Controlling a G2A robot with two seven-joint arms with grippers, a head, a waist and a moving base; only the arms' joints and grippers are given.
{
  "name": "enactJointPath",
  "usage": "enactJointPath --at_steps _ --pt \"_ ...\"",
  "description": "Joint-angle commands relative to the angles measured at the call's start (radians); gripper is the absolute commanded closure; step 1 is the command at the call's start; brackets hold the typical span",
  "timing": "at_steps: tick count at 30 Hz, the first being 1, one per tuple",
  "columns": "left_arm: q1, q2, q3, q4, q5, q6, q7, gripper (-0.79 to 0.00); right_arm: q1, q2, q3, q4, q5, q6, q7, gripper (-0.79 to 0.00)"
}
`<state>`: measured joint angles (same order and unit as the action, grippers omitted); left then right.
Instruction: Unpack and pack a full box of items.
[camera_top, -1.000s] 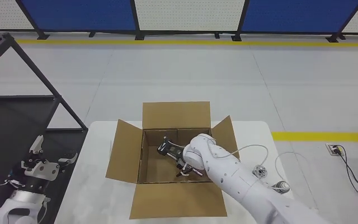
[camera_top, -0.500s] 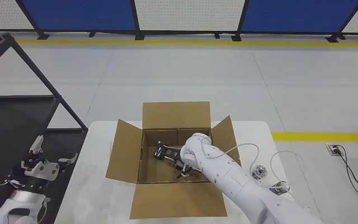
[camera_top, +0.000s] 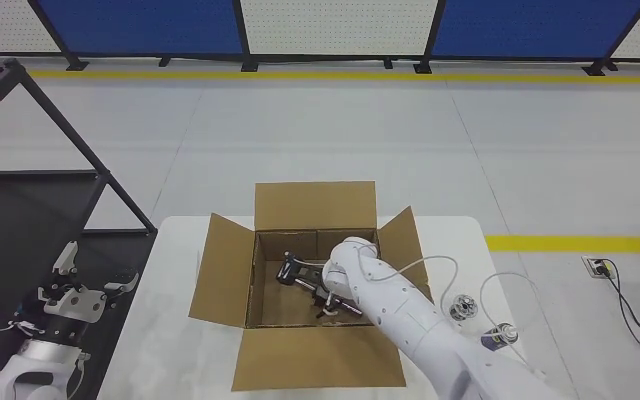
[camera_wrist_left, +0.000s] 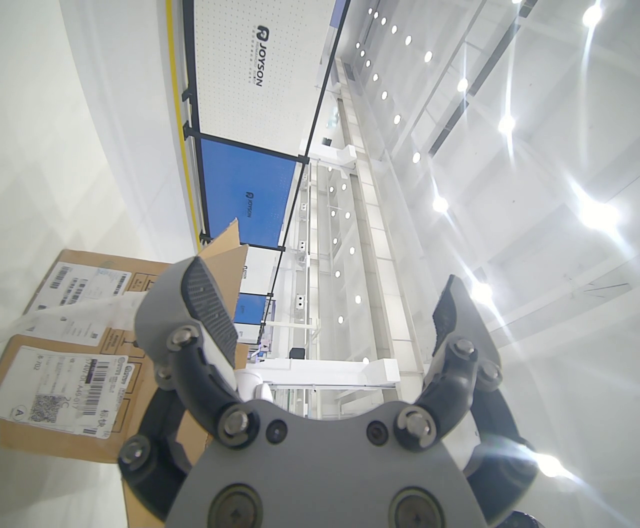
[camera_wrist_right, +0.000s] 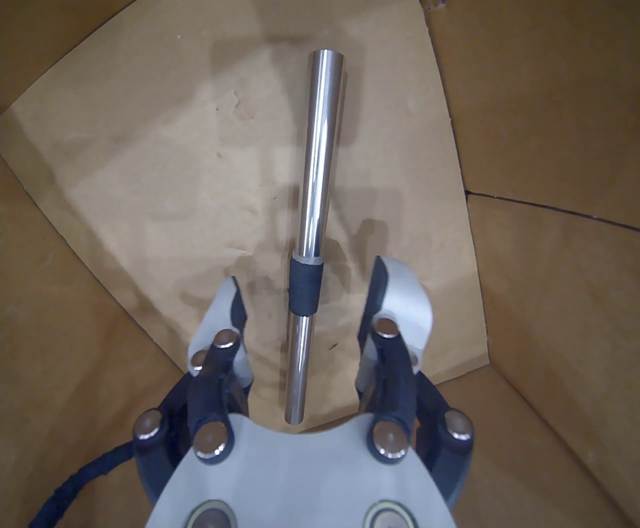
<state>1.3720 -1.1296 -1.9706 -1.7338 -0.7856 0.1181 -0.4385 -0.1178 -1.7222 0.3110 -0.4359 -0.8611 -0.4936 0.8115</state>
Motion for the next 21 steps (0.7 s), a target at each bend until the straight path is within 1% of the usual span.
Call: enactJointPath --at_steps 1,4,6,12,14,15,16,21 --pt "0.000 0.000 0.000 0.000 0.000 0.000 0.000 -0.785 0.004 -0.002 0.006 0.006 -0.002 0.000 -0.011 -0.785" --pt "0.000 0.000 0.000 0.000 0.000 0.000 0.000 -0.785 0.015 0.000 0.022 0.008 -0.001 -0.006 -0.044 -0.785" --pt "0.000 0.000 0.000 0.000 0.000 0.000 0.000 -0.785 0.021 0.004 0.031 0.004 -0.003 -0.010 -0.065 -0.730" --pt "0.000 0.000 0.000 0.000 0.000 0.000 0.000 -0.785 0.033 0.035 0.064 -0.072 -0.031 -0.006 -0.098 -0.723" --pt "0.000 0.000 0.000 0.000 0.000 0.000 0.000 -0.785 0.033 0.052 0.078 -0.124 -0.051 0.004 -0.102 -0.739" --pt "0.000 0.000 0.000 0.000 0.000 0.000 0.000 -0.785 0.030 0.064 0.087 -0.153 -0.063 0.009 -0.104 -0.773" --pt "0.000 0.000 0.000 0.000 0.000 0.000 0.000 -0.785 0.025 0.076 0.097 -0.186 -0.073 0.012 -0.103 -0.785" --pt "0.000 0.000 0.000 0.000 0.000 0.000 0.000 -0.785 -0.032 0.160 0.177 -0.413 -0.133 0.029 -0.060 -0.785"
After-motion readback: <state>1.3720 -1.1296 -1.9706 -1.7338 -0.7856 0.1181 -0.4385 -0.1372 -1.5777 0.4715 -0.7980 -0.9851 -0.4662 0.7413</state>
